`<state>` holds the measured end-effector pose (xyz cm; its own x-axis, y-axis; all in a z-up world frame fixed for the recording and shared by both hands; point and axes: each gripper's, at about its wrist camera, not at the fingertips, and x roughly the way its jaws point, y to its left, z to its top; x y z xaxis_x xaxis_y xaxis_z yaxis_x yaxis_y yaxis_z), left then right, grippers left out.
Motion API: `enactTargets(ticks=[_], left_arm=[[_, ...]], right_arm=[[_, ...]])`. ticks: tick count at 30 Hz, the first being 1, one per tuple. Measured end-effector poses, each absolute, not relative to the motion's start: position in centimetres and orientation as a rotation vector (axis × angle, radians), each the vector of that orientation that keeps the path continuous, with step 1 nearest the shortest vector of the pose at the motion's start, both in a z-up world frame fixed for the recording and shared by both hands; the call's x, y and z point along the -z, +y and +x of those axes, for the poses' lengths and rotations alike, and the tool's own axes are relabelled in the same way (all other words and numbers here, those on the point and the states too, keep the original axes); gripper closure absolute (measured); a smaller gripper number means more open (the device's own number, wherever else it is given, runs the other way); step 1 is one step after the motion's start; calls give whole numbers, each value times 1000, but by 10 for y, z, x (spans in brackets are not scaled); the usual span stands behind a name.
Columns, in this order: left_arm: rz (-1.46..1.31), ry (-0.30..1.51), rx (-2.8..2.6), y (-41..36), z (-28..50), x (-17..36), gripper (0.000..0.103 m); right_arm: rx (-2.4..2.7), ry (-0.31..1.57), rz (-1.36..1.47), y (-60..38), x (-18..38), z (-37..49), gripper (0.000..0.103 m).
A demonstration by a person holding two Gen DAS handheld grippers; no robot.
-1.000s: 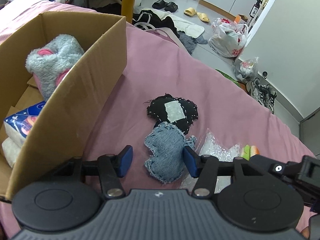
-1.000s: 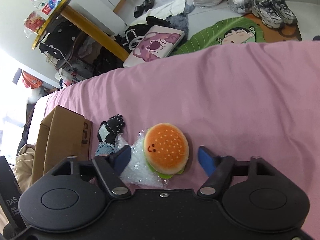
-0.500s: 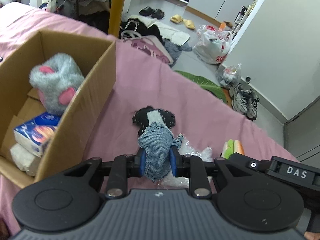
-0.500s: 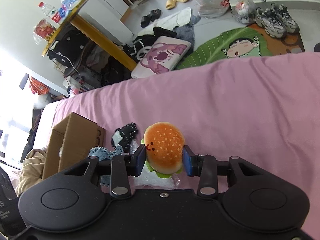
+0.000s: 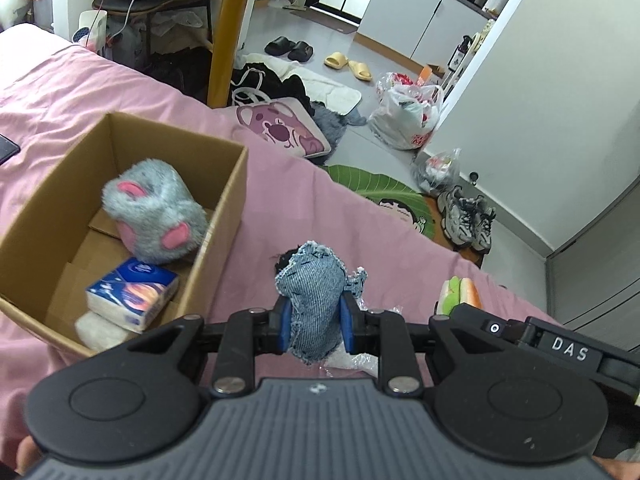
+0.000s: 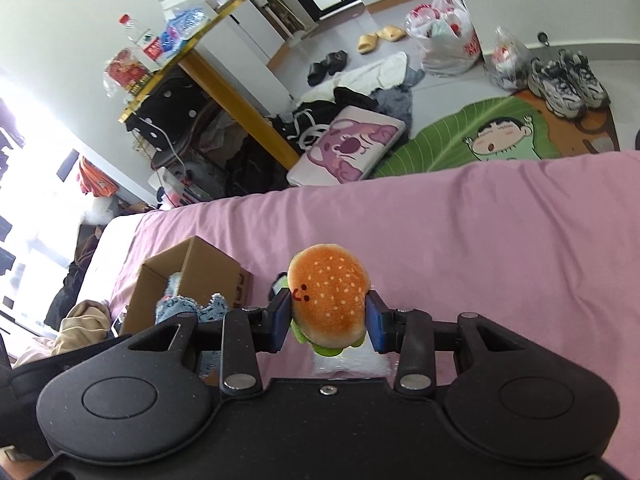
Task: Organize soft objects
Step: 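Carry the hamburger plush and denim sock over the box with both grippers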
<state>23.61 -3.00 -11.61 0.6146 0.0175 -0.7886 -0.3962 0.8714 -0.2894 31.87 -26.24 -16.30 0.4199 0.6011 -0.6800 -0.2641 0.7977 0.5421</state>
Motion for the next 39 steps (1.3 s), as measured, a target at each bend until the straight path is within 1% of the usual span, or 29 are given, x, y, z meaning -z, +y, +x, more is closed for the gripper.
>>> enactTargets(ticks=[8,21,39], left_arm=[[-468,843,-270,-8,219,94,80],[-477,809,-328,43,195,80,79],[-543,800,-418,101,184,98,79]], right_arm=[[-581,972,350,-248,153,309,65],[-618,925,283,-224,132,290,65],[-640,916,201,-184,129,277,65]])
